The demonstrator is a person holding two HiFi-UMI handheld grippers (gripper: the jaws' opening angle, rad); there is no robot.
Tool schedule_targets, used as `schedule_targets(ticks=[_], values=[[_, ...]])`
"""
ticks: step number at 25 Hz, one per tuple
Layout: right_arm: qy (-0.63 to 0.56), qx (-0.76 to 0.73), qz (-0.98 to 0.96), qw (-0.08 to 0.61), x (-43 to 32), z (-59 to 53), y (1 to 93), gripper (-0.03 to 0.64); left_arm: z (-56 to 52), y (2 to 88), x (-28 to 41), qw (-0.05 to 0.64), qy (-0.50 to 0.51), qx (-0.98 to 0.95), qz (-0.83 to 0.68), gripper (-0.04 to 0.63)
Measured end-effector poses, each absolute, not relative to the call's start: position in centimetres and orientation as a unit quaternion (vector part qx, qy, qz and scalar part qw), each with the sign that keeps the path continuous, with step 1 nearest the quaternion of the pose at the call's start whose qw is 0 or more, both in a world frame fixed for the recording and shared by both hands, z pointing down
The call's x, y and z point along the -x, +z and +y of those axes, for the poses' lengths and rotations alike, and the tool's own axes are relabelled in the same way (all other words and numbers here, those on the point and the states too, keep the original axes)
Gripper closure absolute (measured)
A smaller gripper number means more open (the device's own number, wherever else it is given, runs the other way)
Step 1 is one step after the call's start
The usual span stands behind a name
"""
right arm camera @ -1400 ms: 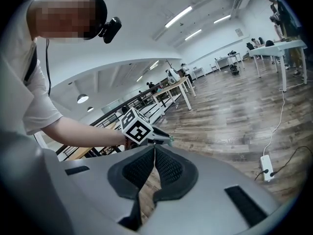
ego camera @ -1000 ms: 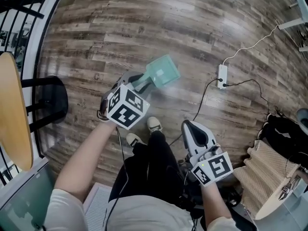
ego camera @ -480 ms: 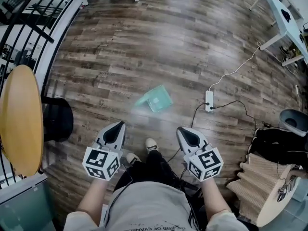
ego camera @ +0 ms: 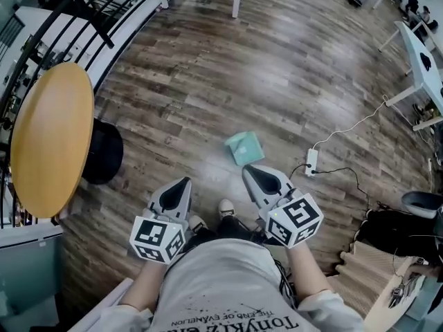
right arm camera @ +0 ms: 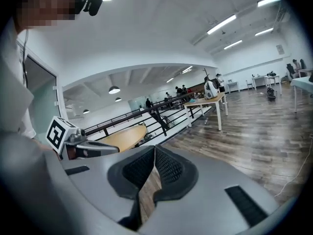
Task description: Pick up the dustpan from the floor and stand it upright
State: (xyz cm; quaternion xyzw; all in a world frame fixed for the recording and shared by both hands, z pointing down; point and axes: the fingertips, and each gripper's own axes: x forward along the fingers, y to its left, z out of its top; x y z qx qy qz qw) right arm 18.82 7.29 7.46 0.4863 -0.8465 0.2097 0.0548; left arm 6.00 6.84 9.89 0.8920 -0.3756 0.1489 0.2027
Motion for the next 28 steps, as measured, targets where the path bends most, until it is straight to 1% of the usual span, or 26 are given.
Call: schedule_targets(ticks=[7, 17, 28], values=[[0.191, -0.484, -0.851, 0.076, -15.1, 9.3, 5.8, 0.591, 10.1, 9.4, -5.3, 0.200, 0.137, -0.904, -0.352, 0.571], [0.222, -0.494, -0.837, 0.083, -14.4, 11.6, 7.5, 0.591, 12.1, 9.5, -5.3, 0.201, 0.147, -0.910, -0.332, 0.571], [0.225, -0.492, -0.837, 0.086, -13.9, 12.1, 7.8, 0.591, 12.4, 9.3, -5.5, 0.196, 0.150, -0.915, -0.320, 0.571]])
